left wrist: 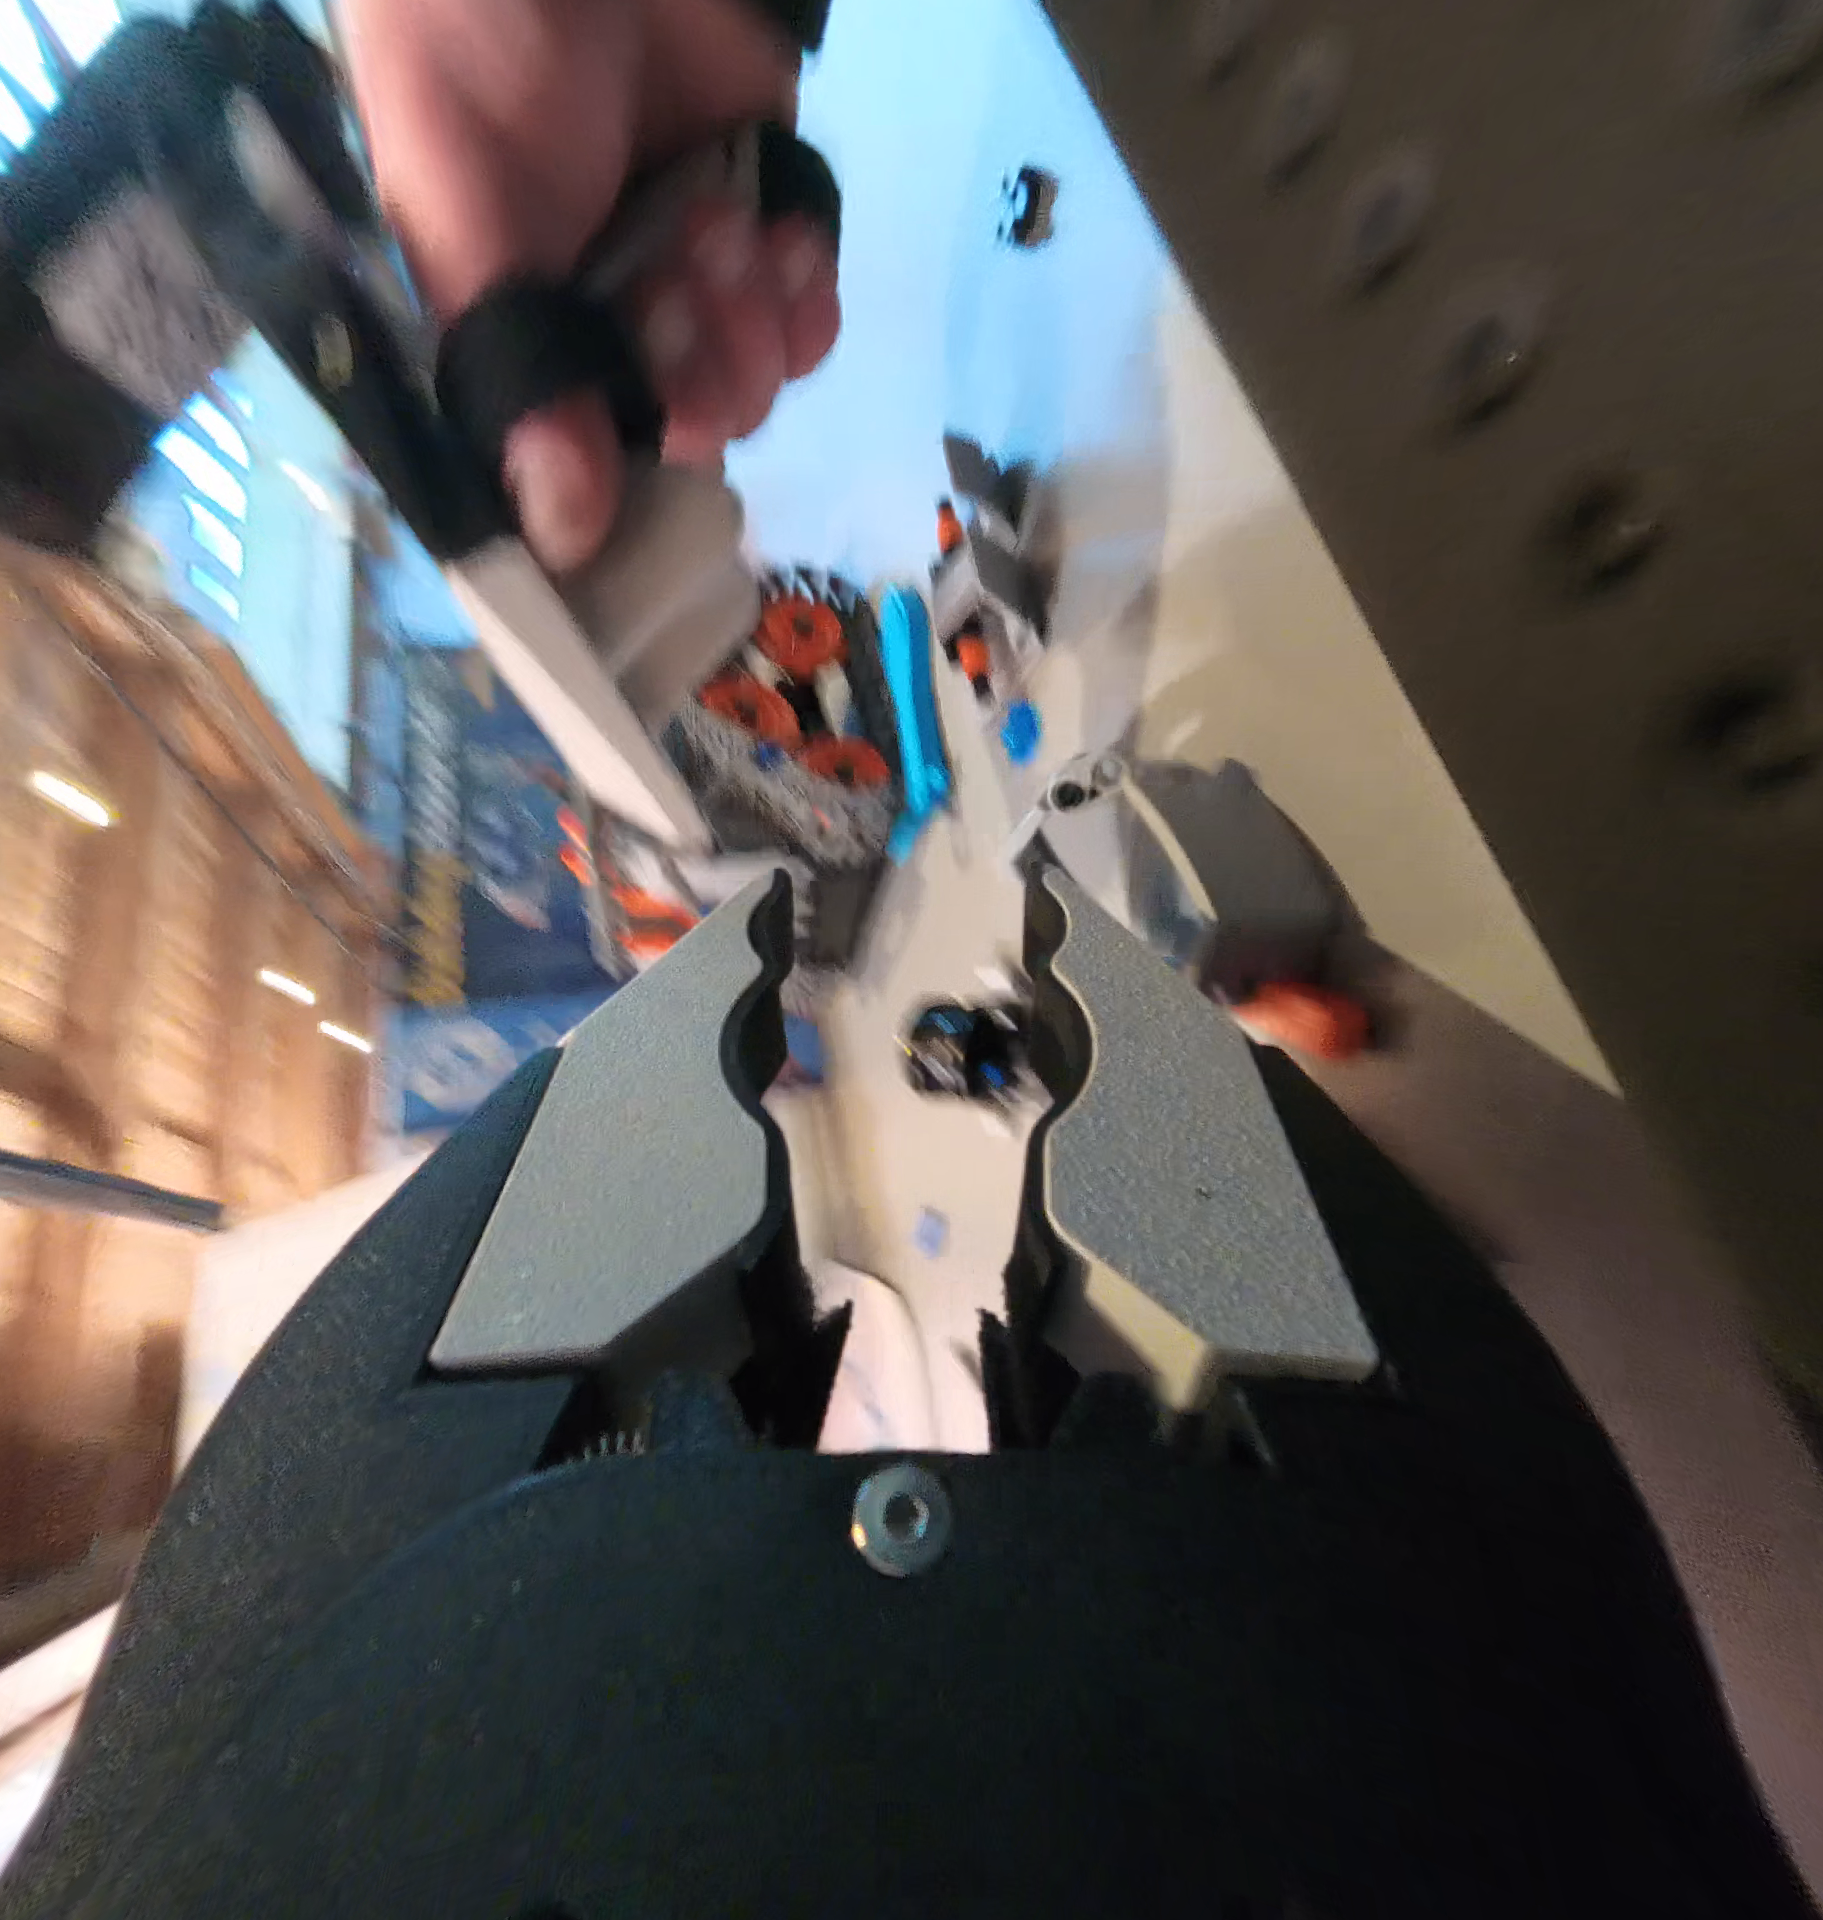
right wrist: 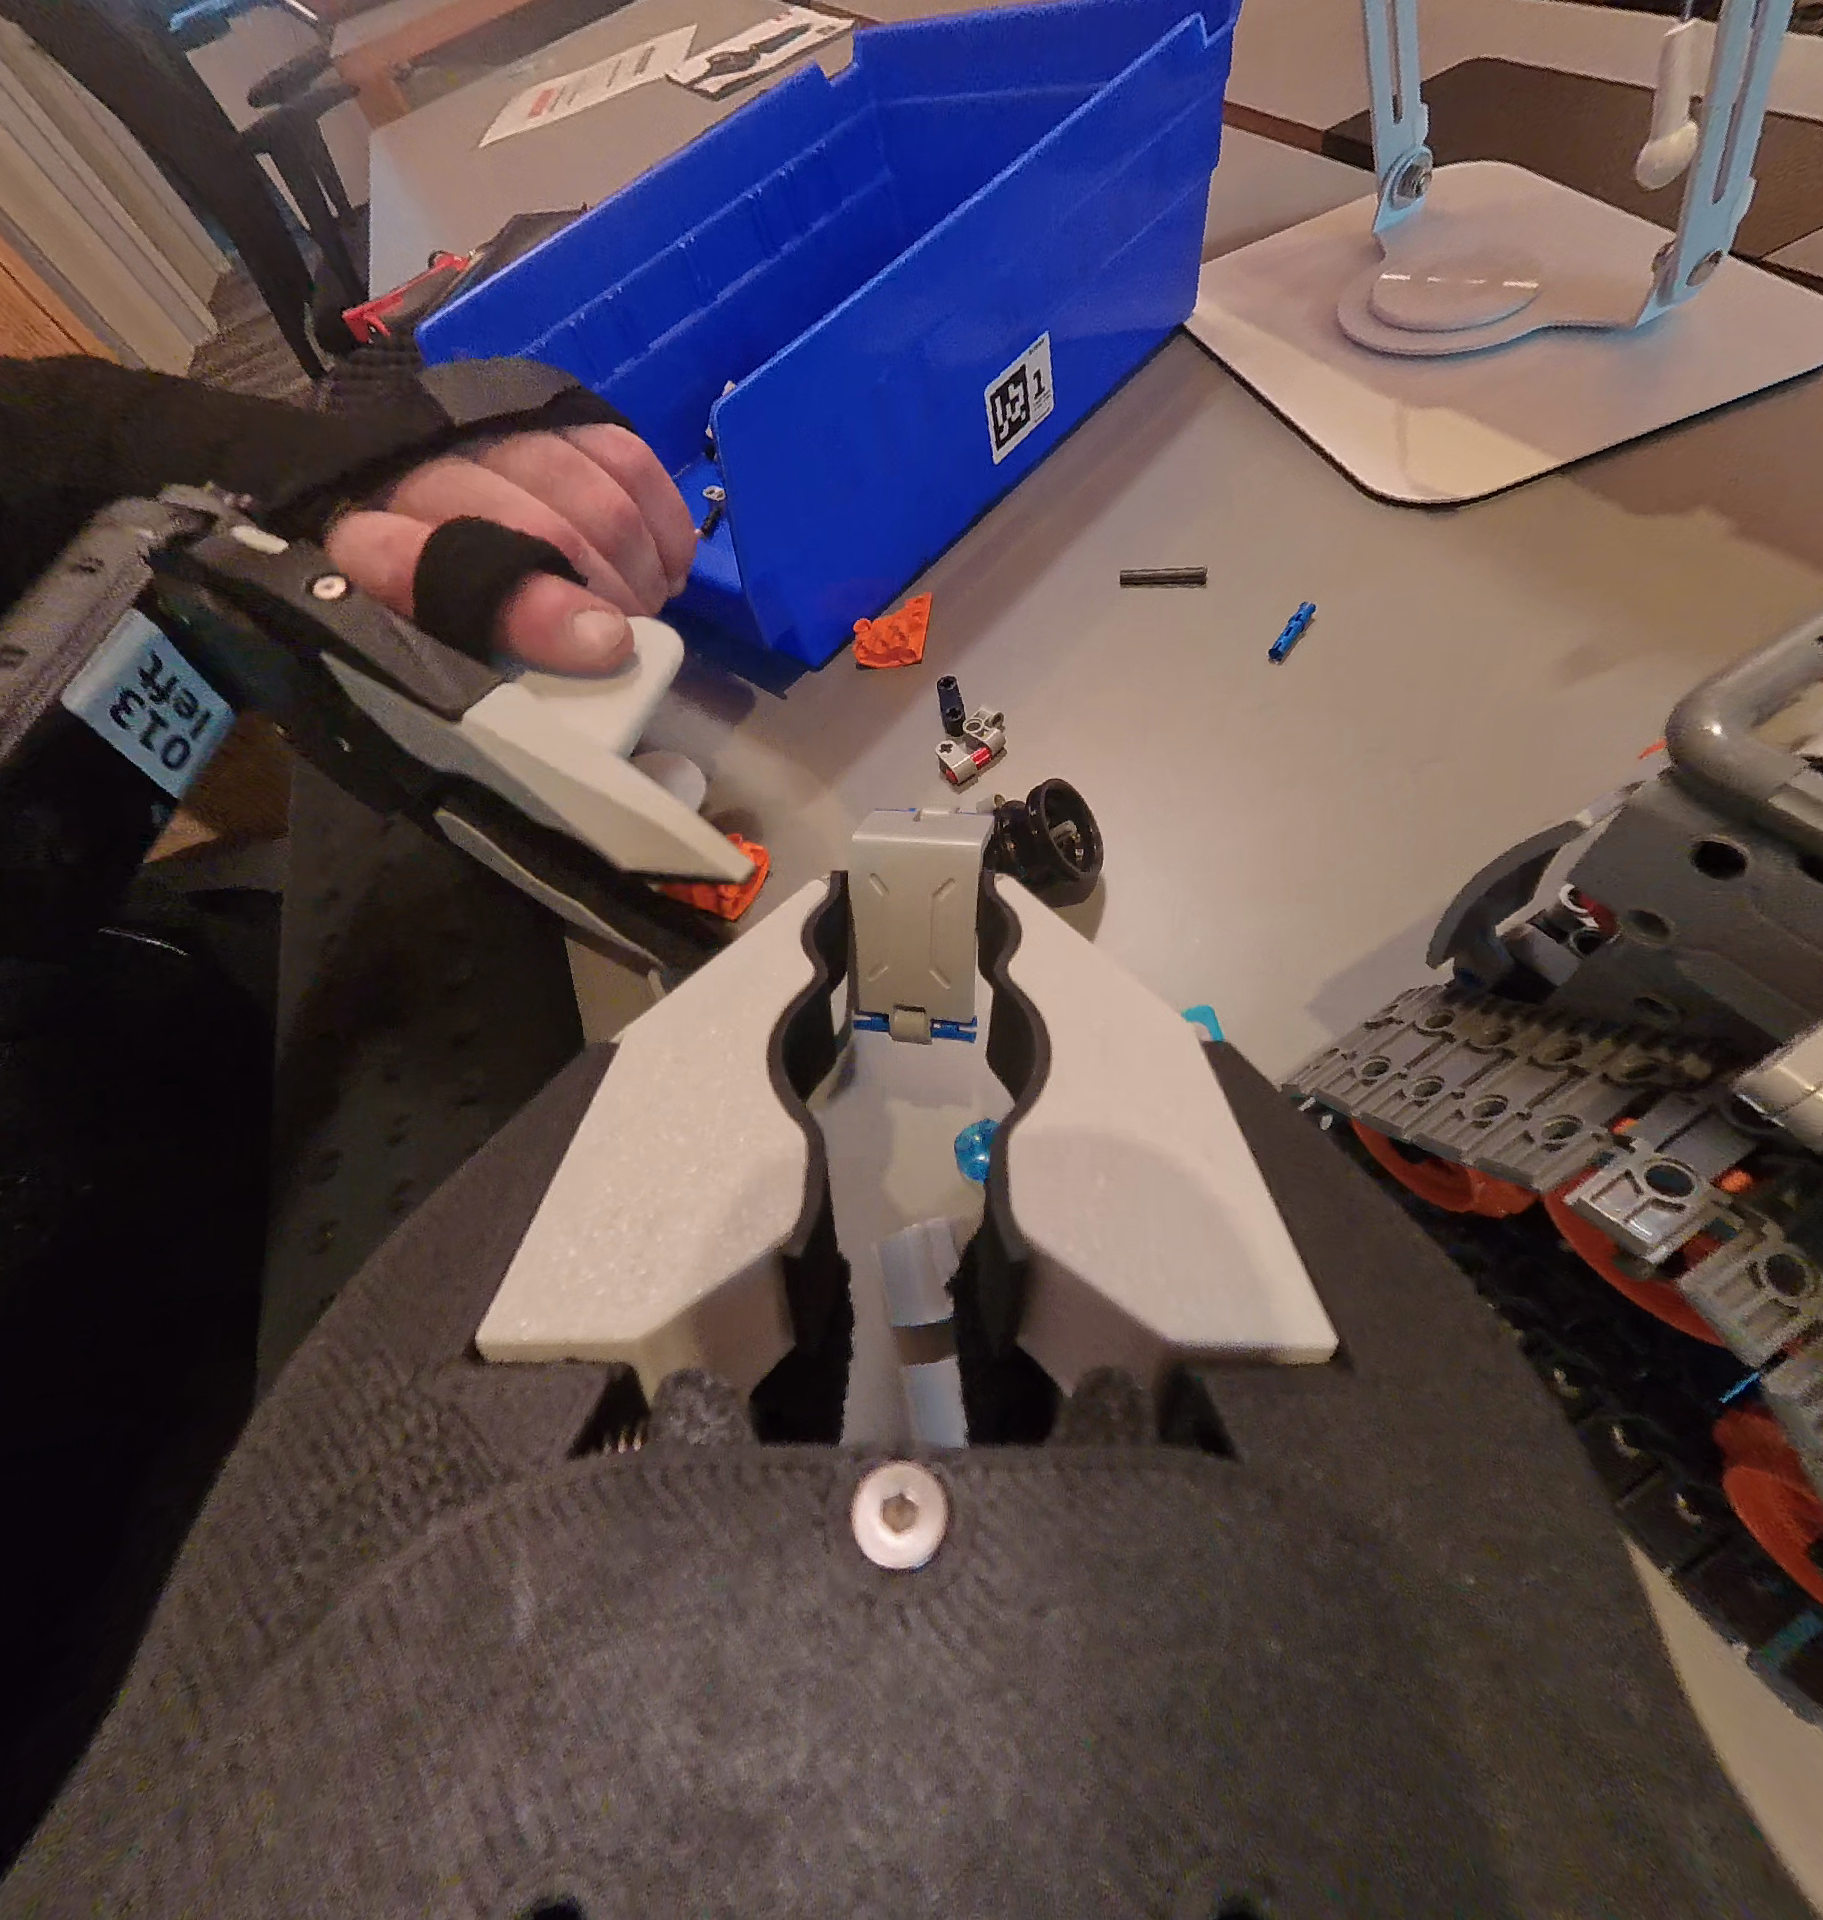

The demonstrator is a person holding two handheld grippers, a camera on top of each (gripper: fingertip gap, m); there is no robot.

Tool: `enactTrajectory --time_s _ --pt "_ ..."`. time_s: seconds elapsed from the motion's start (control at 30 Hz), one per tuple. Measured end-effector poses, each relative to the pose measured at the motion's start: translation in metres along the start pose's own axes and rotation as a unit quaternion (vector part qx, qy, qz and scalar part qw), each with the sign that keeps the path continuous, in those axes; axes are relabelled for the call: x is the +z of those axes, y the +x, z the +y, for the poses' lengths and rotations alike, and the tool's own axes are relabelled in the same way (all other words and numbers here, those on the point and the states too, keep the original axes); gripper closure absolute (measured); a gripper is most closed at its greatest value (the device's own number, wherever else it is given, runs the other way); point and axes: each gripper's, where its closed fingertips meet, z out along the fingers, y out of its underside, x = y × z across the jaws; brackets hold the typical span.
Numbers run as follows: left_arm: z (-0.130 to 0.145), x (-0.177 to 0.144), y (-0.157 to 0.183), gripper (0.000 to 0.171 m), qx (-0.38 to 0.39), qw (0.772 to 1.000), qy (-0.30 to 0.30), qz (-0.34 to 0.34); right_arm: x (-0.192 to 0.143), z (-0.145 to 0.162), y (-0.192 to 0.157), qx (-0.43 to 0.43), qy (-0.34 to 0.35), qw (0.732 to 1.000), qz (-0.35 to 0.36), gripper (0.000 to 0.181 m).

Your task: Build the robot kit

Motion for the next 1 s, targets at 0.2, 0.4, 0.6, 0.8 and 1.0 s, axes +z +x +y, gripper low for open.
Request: enactTrajectory --time_s 0.2,0.4,0.6,0.8,1.0 --pt "0.016 -0.016 0.008 0.132 -0.152 0.985 -0.057 0.058 0.006 0.008 -0.002 0.001 -0.023 1.0 -0.003 0.158" --pt "0.015 -0.017 0.015 0.137 -0.342 0.921 -0.097 0.16 0.008 0.011 -0.002 -0.003 -0.031 1.0 -0.001 0.158" --pt "0.014 -0.014 0.03 0.151 -0.483 0.831 -0.13 0.246 0.008 0.012 -0.006 -0.013 -0.035 0.999 -0.001 0.158" --pt "0.015 -0.01 0.047 0.159 -0.526 0.783 -0.161 0.29 0.007 0.012 -0.012 -0.023 -0.034 0.999 -0.004 0.158" --pt "0.01 -0.005 0.047 0.164 -0.492 0.808 -0.147 0.291 0.004 0.013 -0.013 -0.026 -0.034 0.999 -0.002 0.158"
